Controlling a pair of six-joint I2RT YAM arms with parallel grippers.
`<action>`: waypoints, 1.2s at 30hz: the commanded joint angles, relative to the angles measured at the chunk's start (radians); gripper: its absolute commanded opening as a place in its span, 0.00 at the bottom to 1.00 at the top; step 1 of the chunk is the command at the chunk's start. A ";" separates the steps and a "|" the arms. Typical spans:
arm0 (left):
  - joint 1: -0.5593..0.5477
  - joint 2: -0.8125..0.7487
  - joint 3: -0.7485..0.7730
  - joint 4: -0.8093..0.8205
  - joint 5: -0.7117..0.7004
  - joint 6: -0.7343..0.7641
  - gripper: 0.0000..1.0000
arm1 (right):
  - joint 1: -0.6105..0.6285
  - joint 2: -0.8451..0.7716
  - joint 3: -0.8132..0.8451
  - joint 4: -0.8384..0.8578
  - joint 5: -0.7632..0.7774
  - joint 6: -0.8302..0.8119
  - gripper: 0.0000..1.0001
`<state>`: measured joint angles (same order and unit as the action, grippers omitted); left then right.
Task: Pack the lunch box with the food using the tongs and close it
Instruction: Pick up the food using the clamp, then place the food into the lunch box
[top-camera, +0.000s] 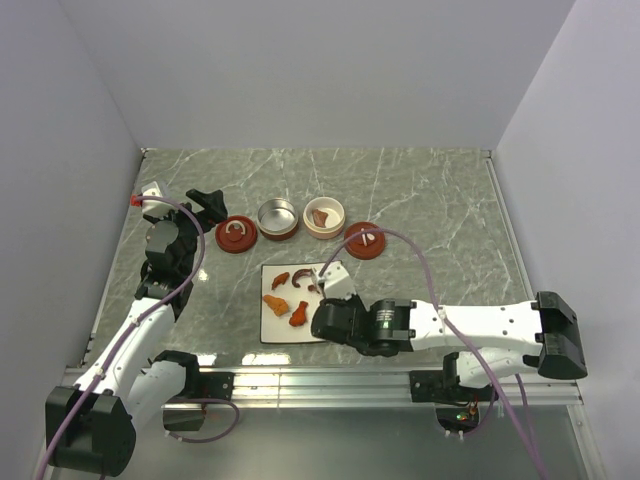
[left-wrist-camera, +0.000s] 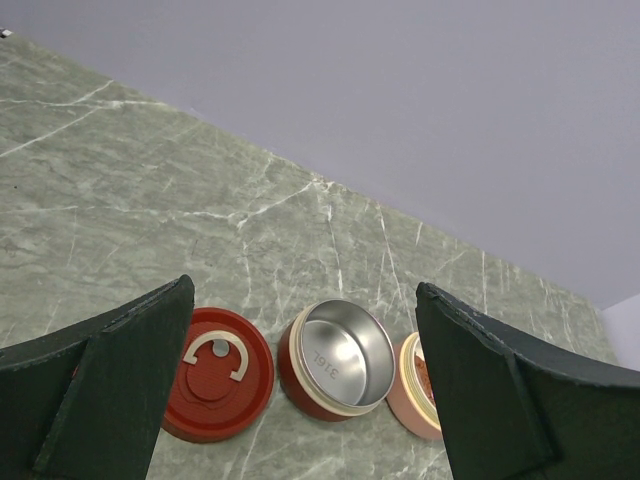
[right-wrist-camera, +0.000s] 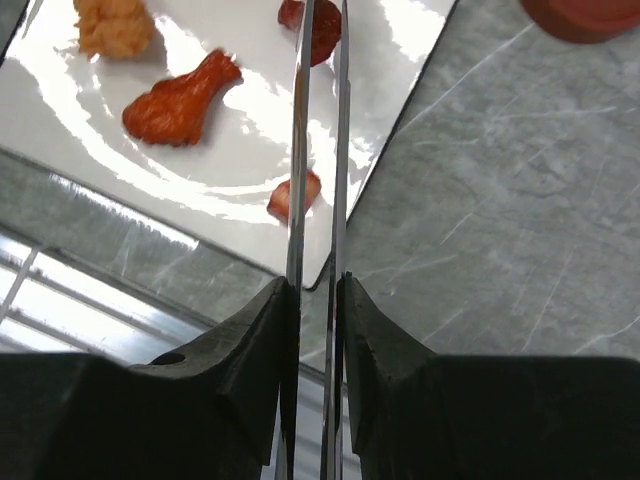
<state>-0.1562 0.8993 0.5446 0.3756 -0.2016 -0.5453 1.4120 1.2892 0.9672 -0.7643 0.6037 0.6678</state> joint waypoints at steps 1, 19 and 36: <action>0.004 -0.003 0.005 0.034 0.021 -0.018 1.00 | -0.067 -0.051 0.044 0.061 0.047 -0.072 0.32; 0.006 0.041 0.015 0.043 0.007 -0.015 1.00 | -0.471 0.022 0.183 0.368 -0.156 -0.500 0.32; 0.006 0.075 0.025 0.046 -0.013 -0.012 0.99 | -0.619 0.225 0.301 0.408 -0.248 -0.590 0.36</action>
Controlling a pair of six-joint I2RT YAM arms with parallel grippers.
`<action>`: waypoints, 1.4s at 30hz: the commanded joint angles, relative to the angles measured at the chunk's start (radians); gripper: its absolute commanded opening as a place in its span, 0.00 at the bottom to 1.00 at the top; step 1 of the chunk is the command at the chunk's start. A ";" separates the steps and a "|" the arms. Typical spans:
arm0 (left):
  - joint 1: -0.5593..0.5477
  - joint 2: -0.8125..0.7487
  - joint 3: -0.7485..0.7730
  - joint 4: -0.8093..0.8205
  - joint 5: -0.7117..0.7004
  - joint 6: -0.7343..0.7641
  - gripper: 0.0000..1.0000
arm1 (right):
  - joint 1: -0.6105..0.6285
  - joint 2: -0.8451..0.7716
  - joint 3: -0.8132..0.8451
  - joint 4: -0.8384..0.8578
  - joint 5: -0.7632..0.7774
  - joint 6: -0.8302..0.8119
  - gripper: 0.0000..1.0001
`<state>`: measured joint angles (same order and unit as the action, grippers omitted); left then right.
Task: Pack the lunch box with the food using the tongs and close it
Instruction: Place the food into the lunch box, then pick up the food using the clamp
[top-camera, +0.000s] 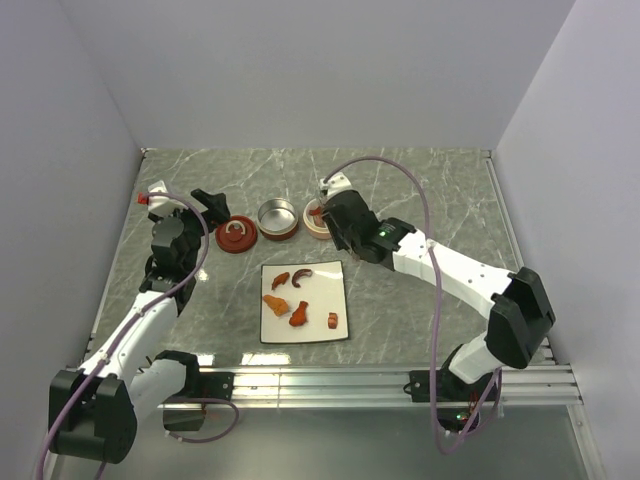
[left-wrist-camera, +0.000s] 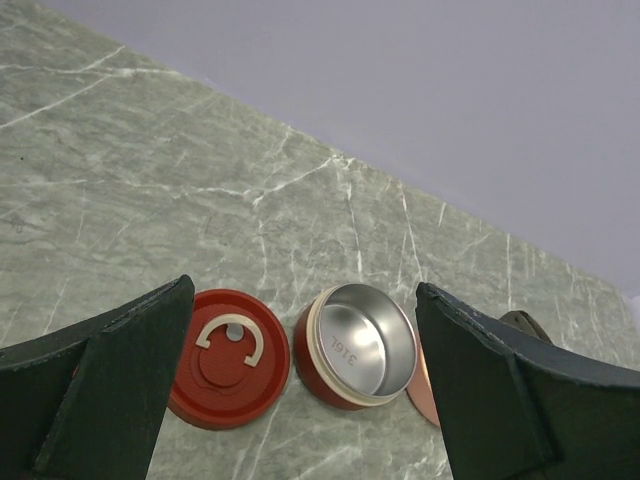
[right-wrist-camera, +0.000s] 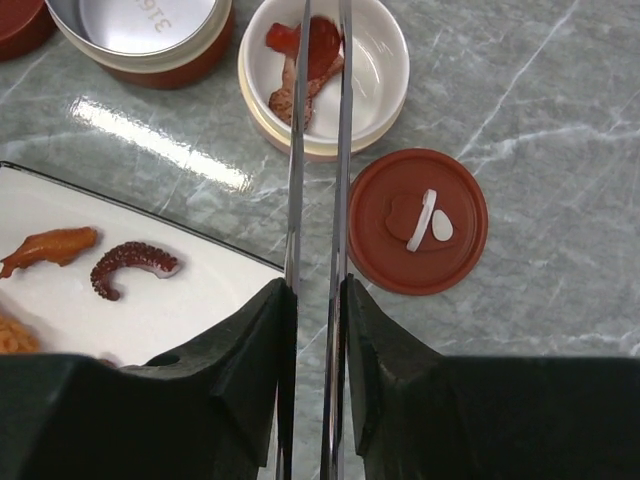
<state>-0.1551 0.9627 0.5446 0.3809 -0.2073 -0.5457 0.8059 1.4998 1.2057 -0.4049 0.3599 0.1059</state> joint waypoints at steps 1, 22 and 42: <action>0.005 0.013 0.026 0.041 -0.006 -0.011 0.99 | -0.014 0.023 0.072 0.048 -0.006 -0.029 0.38; 0.005 0.022 0.026 0.047 0.003 -0.013 0.99 | 0.070 -0.131 -0.133 0.126 -0.029 0.006 0.54; 0.005 0.016 0.023 0.053 0.029 -0.016 0.99 | 0.381 -0.302 -0.351 0.029 0.137 0.224 0.54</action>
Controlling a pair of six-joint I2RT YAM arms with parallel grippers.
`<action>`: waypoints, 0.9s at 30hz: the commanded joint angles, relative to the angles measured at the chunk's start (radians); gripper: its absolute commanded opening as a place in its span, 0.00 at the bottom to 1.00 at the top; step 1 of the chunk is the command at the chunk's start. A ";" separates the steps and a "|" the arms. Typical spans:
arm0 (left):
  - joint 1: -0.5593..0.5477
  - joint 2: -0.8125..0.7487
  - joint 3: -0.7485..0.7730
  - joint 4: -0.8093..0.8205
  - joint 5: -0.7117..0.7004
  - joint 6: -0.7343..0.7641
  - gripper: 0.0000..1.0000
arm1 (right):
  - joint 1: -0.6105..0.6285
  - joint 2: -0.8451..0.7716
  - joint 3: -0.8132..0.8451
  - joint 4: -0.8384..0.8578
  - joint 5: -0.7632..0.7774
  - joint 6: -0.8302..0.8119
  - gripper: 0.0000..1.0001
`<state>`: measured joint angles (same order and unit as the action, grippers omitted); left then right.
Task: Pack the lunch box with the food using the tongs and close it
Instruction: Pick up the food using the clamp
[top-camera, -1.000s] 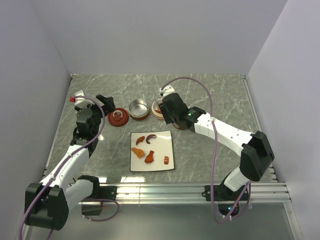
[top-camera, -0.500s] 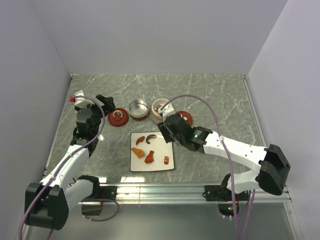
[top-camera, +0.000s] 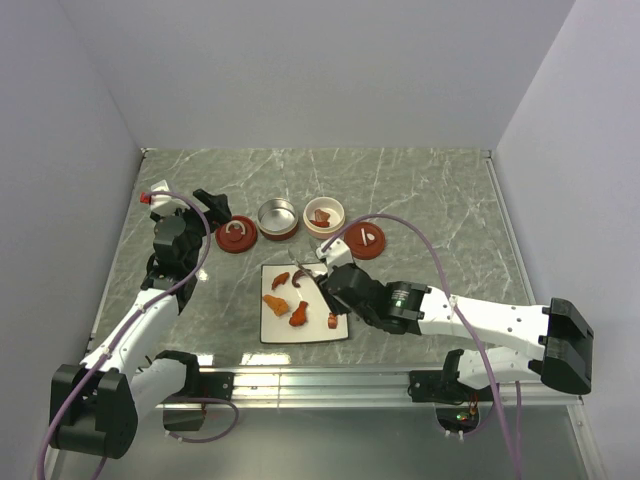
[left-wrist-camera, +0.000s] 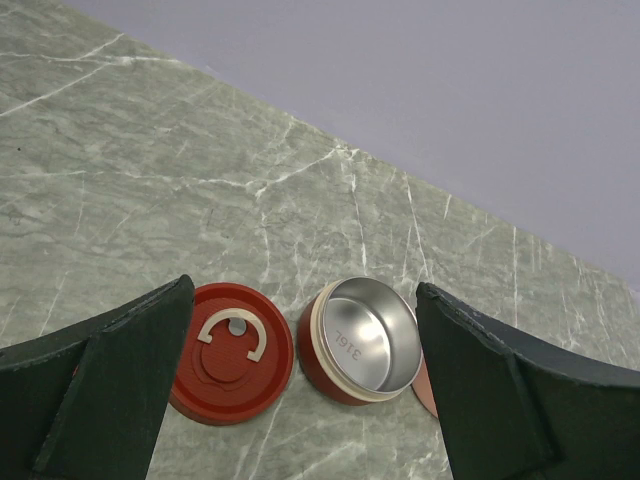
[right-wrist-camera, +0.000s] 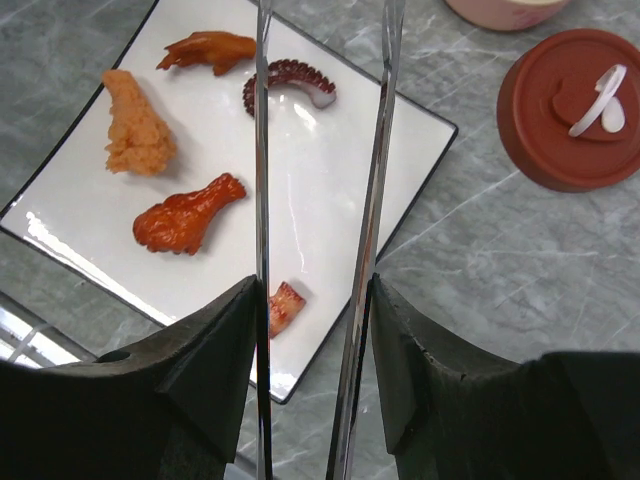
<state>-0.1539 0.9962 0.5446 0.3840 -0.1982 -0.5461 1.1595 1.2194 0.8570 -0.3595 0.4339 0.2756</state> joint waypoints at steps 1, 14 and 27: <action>0.004 -0.018 0.023 0.049 0.020 -0.015 0.99 | 0.032 -0.018 -0.003 -0.022 0.069 0.060 0.54; 0.004 -0.030 0.018 0.050 0.025 -0.017 1.00 | 0.074 -0.001 -0.016 -0.122 0.117 0.171 0.54; 0.004 -0.031 0.017 0.052 0.026 -0.017 0.99 | 0.137 0.011 -0.038 -0.150 0.114 0.224 0.54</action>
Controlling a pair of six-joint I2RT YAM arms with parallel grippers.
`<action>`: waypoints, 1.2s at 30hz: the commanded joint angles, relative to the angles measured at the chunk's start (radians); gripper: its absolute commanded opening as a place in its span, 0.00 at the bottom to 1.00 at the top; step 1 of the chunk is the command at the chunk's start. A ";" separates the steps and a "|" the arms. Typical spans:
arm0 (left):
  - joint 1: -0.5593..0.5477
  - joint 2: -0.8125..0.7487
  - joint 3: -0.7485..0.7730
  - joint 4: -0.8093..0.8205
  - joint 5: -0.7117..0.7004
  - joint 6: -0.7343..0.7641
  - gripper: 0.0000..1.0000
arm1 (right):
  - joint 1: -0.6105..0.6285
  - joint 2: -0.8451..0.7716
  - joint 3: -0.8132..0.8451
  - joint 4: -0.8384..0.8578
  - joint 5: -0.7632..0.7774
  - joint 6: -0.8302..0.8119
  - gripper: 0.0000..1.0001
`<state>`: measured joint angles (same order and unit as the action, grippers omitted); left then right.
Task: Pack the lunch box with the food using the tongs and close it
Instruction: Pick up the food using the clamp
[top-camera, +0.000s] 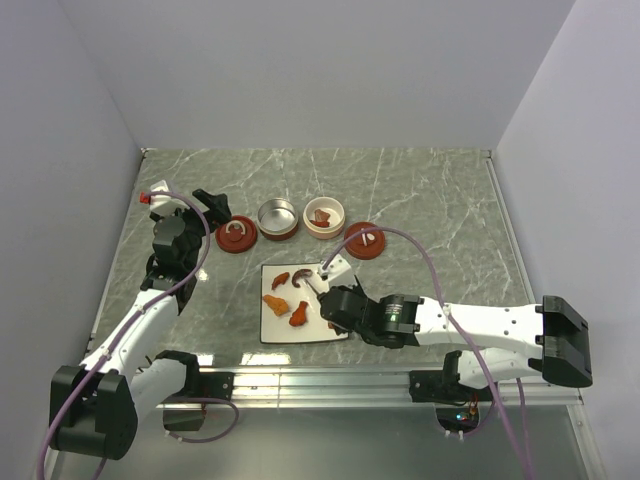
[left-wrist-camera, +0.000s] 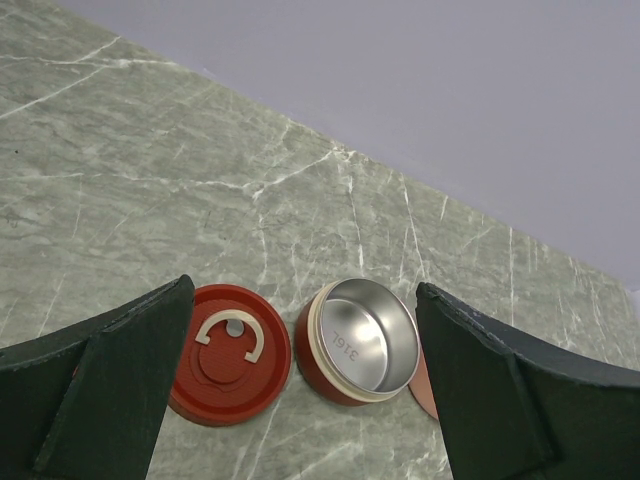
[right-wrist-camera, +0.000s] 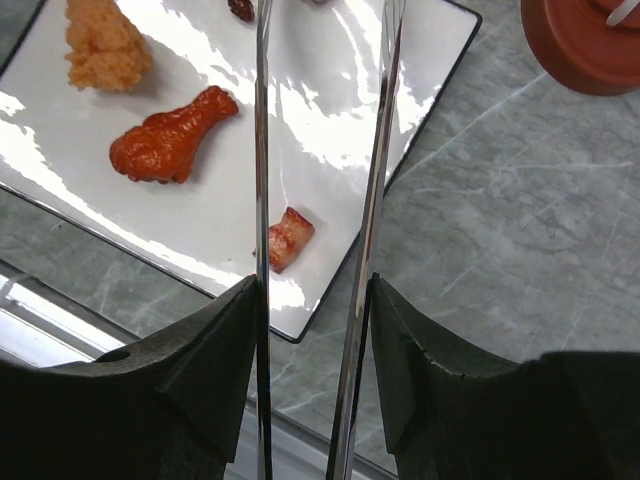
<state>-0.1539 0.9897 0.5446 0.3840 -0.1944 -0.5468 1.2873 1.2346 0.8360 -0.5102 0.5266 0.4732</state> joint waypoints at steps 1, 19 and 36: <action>0.004 -0.025 0.017 0.052 0.024 -0.016 0.99 | 0.007 0.003 -0.018 0.004 0.019 0.024 0.54; 0.004 -0.052 0.011 0.041 0.016 -0.016 0.99 | 0.006 0.071 0.011 0.087 -0.017 -0.090 0.54; 0.004 -0.060 0.009 0.039 0.016 -0.016 1.00 | -0.006 0.121 0.023 0.076 -0.031 -0.101 0.35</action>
<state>-0.1539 0.9516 0.5446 0.3836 -0.1883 -0.5468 1.2854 1.3567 0.8246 -0.4419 0.4808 0.3614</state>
